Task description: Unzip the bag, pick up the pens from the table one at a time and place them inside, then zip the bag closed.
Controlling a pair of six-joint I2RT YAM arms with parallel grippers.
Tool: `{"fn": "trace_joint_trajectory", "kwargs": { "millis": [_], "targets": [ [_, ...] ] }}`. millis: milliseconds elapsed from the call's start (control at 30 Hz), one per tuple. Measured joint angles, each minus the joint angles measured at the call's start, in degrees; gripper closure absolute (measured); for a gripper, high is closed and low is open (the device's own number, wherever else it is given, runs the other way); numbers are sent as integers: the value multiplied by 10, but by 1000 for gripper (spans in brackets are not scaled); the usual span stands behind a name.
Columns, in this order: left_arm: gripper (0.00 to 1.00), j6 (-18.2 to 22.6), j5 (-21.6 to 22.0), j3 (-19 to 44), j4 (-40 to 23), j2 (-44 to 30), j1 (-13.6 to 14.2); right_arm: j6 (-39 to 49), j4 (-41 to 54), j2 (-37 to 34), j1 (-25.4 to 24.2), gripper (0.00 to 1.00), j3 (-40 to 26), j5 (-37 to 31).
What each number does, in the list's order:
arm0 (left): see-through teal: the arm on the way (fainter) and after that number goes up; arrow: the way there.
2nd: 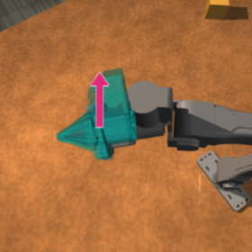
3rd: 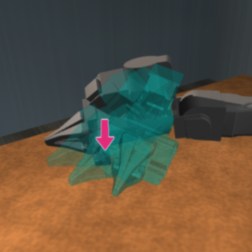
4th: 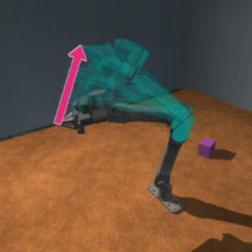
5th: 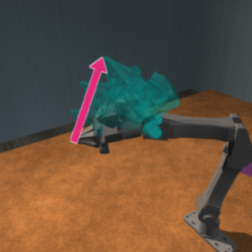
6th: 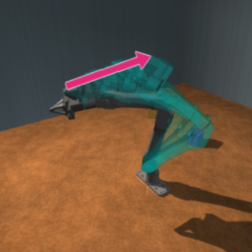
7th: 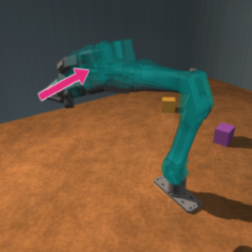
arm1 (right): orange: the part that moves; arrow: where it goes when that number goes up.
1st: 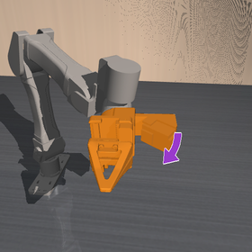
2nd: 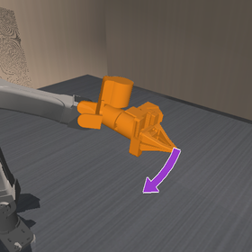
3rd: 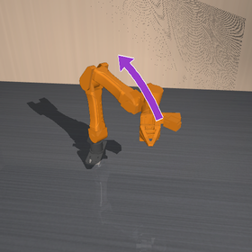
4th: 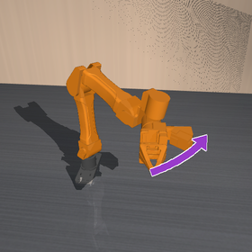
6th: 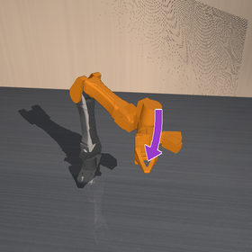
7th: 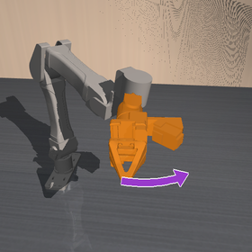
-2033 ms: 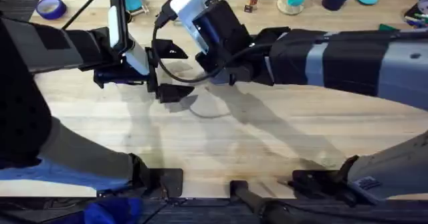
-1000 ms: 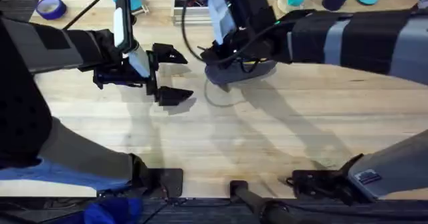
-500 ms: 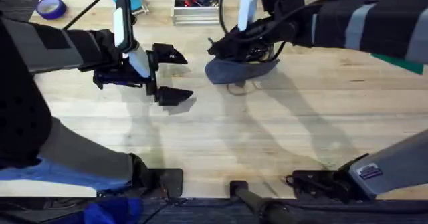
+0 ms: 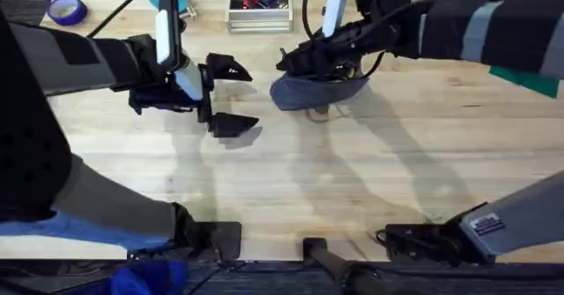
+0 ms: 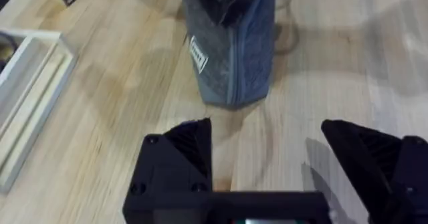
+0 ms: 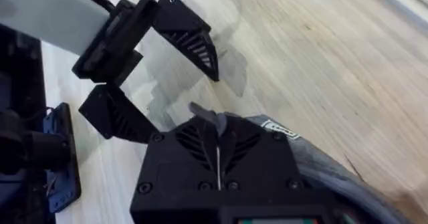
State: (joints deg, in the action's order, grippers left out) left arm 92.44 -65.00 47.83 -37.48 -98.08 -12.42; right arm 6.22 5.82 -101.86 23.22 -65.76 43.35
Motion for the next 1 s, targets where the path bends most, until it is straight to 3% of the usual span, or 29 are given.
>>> {"fn": "trace_joint_trajectory", "kwargs": {
  "millis": [200, 400, 567, 867, 1000],
  "targets": [
    [6, -13, -37, 0, 44, -19, 29, 0, 0, 0, 0, 971, 0, 0],
    [4, -29, -94, 0, 97, -82, 36, 0, 0, 0, 0, 971, 0, 0],
    [5, -44, -116, 0, 119, -92, 49, 0, 0, 0, 0, 971, 0, 0],
    [5, -147, -126, 0, 230, -92, 78, 0, 9, 0, 0, 971, 0, 0],
    [5, -182, -125, 0, 250, -92, 93, 0, 18, 0, -1, 971, 0, 0]
  ]
}}
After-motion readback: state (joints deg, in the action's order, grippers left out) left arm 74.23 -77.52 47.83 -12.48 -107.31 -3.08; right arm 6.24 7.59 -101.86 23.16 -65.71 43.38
